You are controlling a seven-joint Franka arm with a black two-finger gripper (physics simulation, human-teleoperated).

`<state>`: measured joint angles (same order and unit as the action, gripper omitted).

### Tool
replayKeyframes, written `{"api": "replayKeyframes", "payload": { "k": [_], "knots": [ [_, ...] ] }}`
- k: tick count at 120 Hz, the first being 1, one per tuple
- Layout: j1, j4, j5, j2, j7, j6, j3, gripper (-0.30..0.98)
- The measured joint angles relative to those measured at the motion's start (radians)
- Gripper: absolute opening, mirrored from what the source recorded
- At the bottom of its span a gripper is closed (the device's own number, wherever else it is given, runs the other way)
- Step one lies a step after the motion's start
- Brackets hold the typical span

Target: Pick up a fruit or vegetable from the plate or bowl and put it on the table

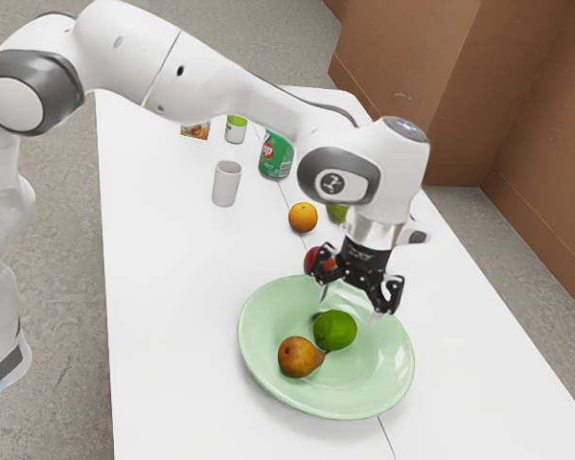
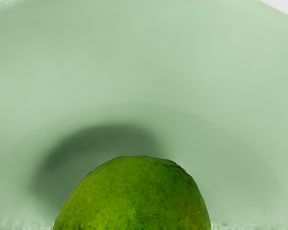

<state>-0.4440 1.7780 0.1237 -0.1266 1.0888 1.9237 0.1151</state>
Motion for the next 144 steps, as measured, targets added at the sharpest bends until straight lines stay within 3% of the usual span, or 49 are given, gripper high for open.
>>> {"api": "replayKeyframes", "payload": {
  "k": [44,144],
  "knots": [
    [-0.011,0.025,0.032,0.005,0.054,-0.025,0.000,0.69],
    [0.001,0.026,0.022,-0.046,0.025,0.046,0.003,0.69]
  ]
}}
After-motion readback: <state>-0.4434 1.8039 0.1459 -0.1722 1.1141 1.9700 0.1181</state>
